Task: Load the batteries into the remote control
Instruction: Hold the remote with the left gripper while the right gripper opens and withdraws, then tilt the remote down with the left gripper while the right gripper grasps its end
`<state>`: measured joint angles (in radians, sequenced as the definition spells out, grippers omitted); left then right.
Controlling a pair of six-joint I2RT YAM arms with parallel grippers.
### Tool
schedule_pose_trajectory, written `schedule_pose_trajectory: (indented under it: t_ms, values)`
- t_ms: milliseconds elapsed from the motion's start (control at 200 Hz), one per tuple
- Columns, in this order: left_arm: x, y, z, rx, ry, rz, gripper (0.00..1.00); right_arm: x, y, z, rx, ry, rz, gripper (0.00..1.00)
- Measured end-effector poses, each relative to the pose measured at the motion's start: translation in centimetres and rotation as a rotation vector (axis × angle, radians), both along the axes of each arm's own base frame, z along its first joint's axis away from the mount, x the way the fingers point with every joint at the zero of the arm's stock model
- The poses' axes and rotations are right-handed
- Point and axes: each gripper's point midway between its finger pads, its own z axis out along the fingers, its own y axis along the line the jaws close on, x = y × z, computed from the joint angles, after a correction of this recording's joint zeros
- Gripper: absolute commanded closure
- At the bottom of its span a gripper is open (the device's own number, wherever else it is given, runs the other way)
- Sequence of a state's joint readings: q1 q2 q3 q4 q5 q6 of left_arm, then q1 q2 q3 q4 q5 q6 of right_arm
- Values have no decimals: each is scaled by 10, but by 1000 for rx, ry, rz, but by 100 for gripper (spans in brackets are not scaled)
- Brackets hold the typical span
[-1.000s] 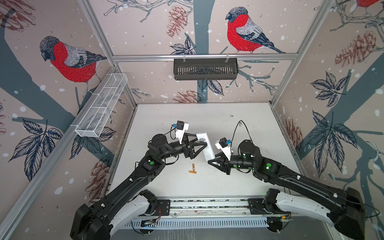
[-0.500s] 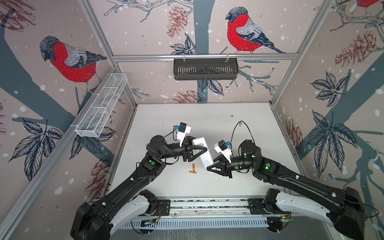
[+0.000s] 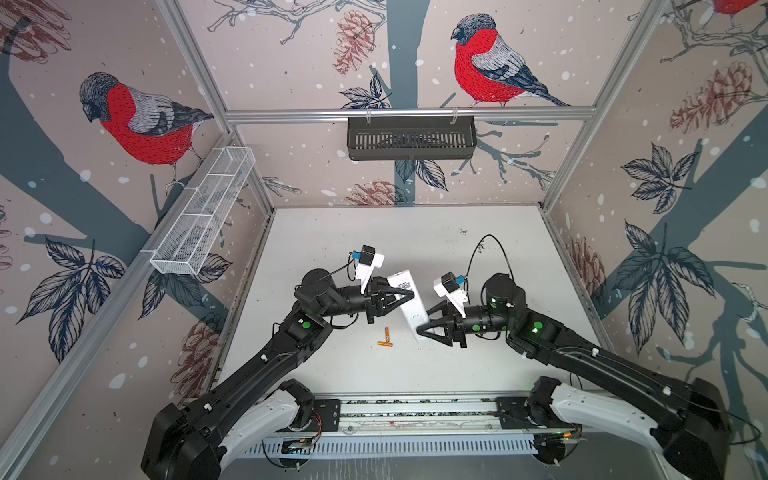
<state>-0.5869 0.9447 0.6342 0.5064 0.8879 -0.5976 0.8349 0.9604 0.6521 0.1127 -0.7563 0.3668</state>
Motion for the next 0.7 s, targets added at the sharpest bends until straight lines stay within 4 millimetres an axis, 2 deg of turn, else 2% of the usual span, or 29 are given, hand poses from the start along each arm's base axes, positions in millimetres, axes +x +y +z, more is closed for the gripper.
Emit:
schedule_pose_trajectory:
  t_ms: [130, 185, 315, 480, 700]
  values:
    - [12, 0, -7, 20, 18, 58, 100, 7, -6, 2, 7, -18, -50, 14]
    - [19, 1, -10, 28, 24, 100, 100, 14, -10, 2, 3, -23, -94, 0]
    - [39, 7, -24, 42, 51, 226, 100, 42, -19, -4, -24, 4, -272, 0]
    - [63, 20, -66, 85, 109, 396, 100, 81, -37, -24, -89, 86, -523, 1]
    - [76, 42, -111, 82, 153, 557, 100, 103, -44, -52, -142, 205, -668, 1]
